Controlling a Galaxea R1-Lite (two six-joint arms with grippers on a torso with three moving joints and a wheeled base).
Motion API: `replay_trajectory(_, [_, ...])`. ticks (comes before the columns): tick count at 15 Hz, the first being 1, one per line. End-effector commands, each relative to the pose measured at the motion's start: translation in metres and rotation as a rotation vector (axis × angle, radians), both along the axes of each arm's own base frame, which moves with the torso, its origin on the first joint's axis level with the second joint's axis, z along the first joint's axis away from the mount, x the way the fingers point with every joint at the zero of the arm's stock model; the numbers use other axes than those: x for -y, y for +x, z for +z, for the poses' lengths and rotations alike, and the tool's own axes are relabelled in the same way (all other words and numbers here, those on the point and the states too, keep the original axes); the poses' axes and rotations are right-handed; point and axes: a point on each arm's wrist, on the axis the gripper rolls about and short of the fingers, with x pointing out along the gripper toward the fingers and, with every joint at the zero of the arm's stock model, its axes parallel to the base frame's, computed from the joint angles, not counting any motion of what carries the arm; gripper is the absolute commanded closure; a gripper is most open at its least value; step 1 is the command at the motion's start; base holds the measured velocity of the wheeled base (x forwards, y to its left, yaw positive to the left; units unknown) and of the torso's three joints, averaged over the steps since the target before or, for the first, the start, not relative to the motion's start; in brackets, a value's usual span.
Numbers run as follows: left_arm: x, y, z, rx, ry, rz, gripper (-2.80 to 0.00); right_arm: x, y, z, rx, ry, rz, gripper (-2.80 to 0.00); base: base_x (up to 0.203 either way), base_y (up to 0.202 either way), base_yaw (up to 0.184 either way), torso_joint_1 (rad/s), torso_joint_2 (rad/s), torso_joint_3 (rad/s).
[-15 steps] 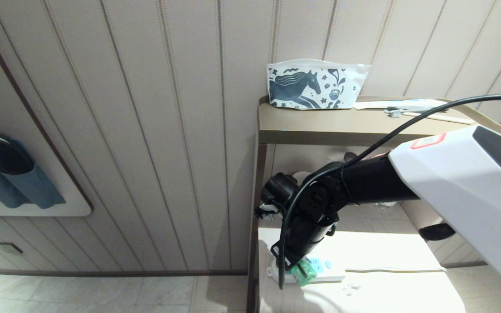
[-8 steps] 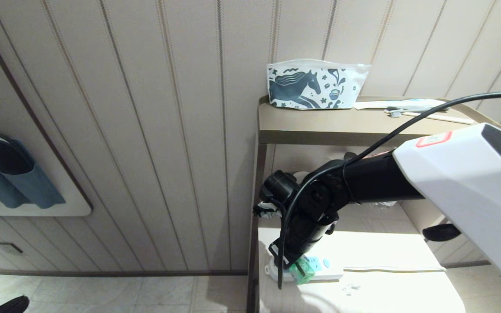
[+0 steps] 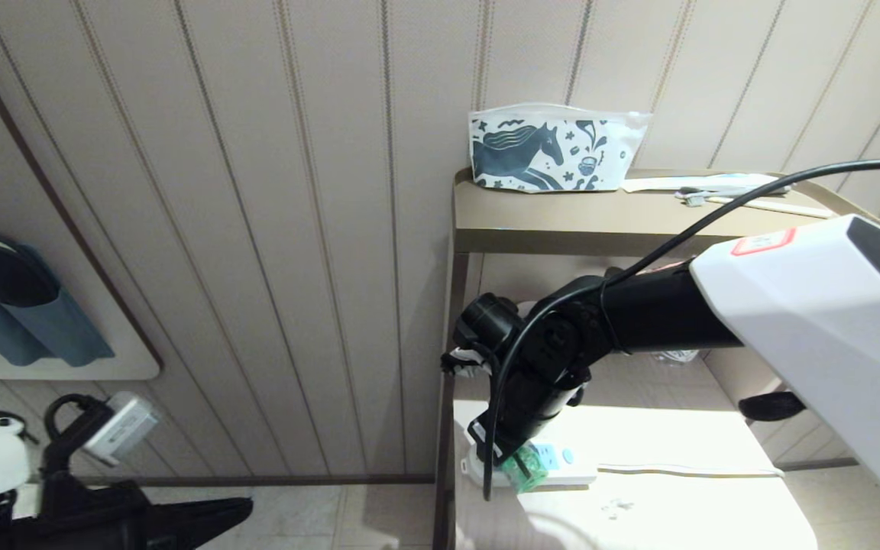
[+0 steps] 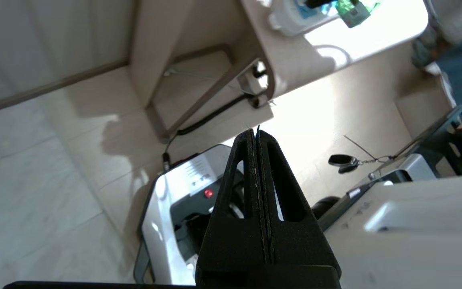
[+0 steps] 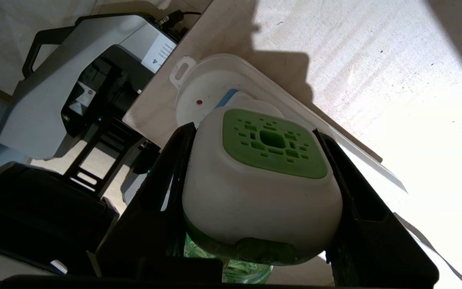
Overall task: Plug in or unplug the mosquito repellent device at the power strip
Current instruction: Hold the socket with your left hand and unplug it with your right hand
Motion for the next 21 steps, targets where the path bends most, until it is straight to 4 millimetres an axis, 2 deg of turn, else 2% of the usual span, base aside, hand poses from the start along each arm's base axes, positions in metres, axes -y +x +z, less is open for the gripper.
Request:
replay_trajectory(1, [0.041,0.028,-0.031,-0.028,0.037,-0.084,0.00,0.001,0.002,-0.002,-0.005,-0.002,-0.005,0.00,0.000,0.000,0.000,0.000,0.00,0.000])
replay_trajectory(3, [0.080,0.027,-0.041,0.089,0.026,-0.107,0.00,0.001,0.003,-0.002,-0.007,-0.003,-0.007,0.00,0.000,0.000,0.000,0.000,0.00,0.000])
replay_trajectory(5, [0.119,0.015,-0.060,0.159,0.048,-0.075,0.00,0.002,0.004,-0.003,-0.007,0.000,-0.009,0.00,0.000,0.000,0.000,0.000,0.00,0.000])
replay_trajectory(8, [0.159,-0.011,-0.078,0.279,0.019,-0.040,0.00,0.000,0.006,-0.009,-0.016,-0.007,-0.009,0.00,0.000,0.000,0.000,0.000,0.00,0.000])
replay_trajectory(12, [0.181,-0.027,-0.095,0.337,0.055,-0.005,0.00,-0.001,0.008,-0.011,-0.018,-0.007,-0.009,0.00,0.000,0.000,0.000,0.000,0.00,0.000])
replay_trajectory(15, [0.187,-0.039,-0.102,0.365,0.079,-0.006,0.00,0.002,0.012,-0.011,-0.017,-0.005,-0.022,0.00,0.000,0.000,0.000,0.000,0.00,0.000])
replay_trajectory(17, [0.195,-0.048,-0.116,0.360,0.113,-0.046,0.00,0.003,0.014,-0.010,-0.012,-0.002,-0.025,0.00,0.000,0.000,0.000,0.000,0.00,0.000])
replay_trajectory(19, [0.210,-0.048,-0.125,0.386,0.121,-0.070,0.00,0.005,0.015,-0.009,-0.011,-0.001,-0.031,0.00,0.000,0.000,0.000,0.000,0.00,0.000])
replay_trajectory(21, [0.227,-0.044,-0.124,0.436,0.102,-0.071,0.00,0.004,0.015,-0.008,-0.006,0.003,-0.030,0.00,0.000,0.000,0.000,0.000,0.00,0.000])
